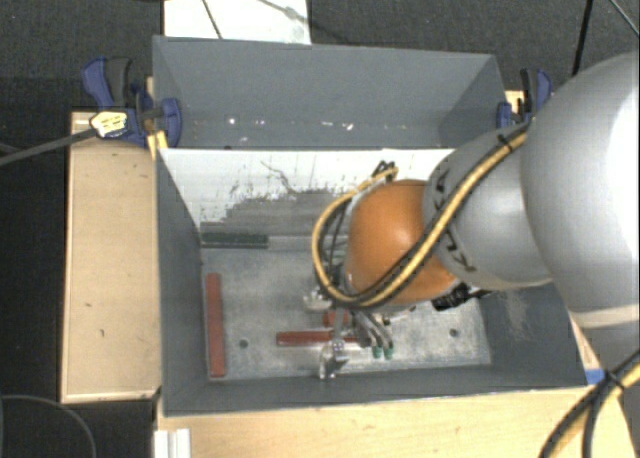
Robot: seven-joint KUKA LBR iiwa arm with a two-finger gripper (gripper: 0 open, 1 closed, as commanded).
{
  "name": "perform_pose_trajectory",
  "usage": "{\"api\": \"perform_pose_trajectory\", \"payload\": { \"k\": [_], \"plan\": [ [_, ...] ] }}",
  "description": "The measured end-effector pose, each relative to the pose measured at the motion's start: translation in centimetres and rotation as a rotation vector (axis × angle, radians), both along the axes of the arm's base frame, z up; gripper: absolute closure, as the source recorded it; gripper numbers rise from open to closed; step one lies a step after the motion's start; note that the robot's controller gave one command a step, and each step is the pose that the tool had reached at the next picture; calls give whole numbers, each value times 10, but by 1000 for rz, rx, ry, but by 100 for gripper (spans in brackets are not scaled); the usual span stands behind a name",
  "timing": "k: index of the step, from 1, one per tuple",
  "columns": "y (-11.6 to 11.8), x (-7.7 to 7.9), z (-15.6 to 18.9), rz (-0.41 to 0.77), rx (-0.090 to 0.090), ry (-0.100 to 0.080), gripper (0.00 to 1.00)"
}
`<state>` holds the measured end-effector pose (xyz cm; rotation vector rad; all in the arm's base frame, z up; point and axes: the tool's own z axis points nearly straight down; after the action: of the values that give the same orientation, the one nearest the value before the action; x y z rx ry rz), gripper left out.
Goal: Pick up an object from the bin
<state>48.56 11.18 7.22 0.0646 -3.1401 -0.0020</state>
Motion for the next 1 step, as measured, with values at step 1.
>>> {"api": "perform_pose_trajectory", "payload": {
  "k": [1],
  "plan": [
    [0,3,2,-6,2,-10,100]
  ]
}}
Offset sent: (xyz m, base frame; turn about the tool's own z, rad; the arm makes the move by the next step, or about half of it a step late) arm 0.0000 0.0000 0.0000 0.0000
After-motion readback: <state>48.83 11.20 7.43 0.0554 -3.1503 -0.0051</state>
